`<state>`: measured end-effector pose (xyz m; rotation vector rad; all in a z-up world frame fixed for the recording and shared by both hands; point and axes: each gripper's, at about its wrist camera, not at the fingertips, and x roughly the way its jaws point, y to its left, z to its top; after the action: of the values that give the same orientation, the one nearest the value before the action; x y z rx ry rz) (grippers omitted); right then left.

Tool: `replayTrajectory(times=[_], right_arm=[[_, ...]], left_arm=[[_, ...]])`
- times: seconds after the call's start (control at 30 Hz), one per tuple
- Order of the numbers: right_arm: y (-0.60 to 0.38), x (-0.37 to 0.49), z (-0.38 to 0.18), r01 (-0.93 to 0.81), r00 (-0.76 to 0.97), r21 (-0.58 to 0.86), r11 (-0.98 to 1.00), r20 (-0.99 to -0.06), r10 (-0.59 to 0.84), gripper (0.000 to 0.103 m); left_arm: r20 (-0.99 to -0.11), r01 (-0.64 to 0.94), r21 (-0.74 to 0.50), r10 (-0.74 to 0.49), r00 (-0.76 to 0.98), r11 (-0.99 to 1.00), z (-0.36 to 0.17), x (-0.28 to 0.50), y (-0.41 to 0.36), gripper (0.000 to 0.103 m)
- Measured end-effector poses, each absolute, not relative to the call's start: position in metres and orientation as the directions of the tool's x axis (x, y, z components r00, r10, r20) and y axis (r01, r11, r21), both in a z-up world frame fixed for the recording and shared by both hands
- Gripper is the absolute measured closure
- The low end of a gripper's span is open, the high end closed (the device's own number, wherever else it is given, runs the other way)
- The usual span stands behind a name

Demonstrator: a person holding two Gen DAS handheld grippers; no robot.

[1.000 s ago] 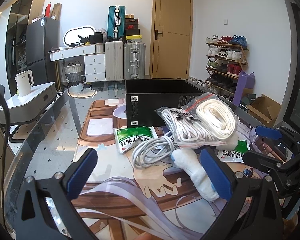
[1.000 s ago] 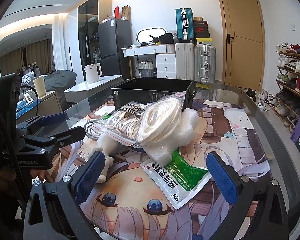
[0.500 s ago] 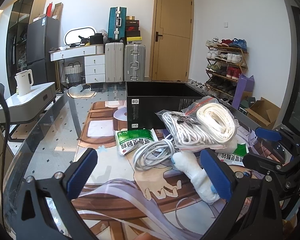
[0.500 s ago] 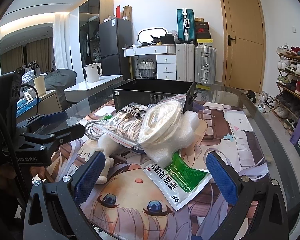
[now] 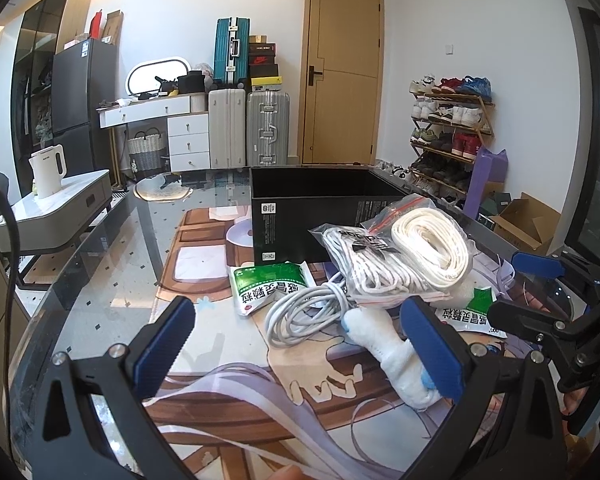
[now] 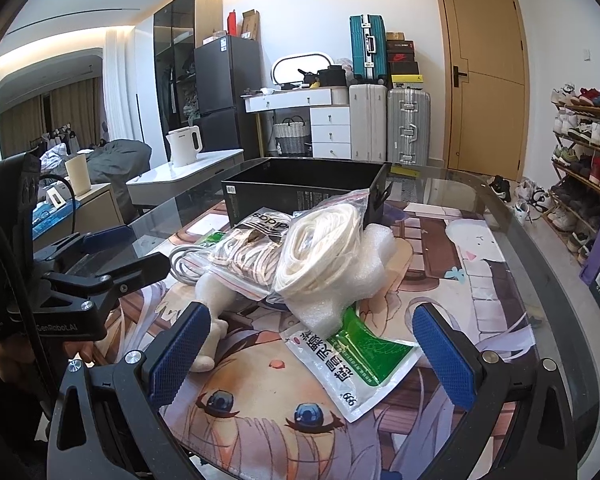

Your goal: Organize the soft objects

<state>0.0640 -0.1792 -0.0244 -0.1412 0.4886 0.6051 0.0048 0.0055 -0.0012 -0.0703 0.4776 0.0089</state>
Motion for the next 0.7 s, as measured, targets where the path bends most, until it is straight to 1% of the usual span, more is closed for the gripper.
replayTrajectory(times=[0.2,0.3,0.53,0.63,0.7], right_arm=[[-0.183,0.068,-0.024,-0.560,0.723,-0.020,0.828,-0.500,0.477,0.000],[-0.182,0.072,-0.028,-0.543,0.725,-0.040,0.839,-0.527,0.444,0.000],[-0.176,0.079,-0.036,-0.555,0.703,-0.070,0.829,-0.572,0.423,0.000],[-0.175,0.089,-0.039,-0.570,0.668,-0.054,0.820,-0.611,0.425,0.000],[-0.174,0.094,-0.041,-0.581,0.643,-0.039,0.813,-0.635,0.429,0.000]], left_arm=[[-0.458,-0.026,-0.071,-0.009,0.889,0.997,-0.001,0.005,0.007,0.000],[-0.460,-0.022,-0.070,-0.012,0.888,0.997,-0.001,0.006,0.007,0.000],[-0.465,-0.019,-0.052,-0.007,0.885,0.998,-0.001,0.007,0.005,0.000],[-0.468,-0.031,-0.036,0.010,0.883,0.999,0.001,0.007,0.005,0.000],[-0.465,-0.026,-0.045,0.002,0.886,0.999,0.002,0.007,0.005,0.000]])
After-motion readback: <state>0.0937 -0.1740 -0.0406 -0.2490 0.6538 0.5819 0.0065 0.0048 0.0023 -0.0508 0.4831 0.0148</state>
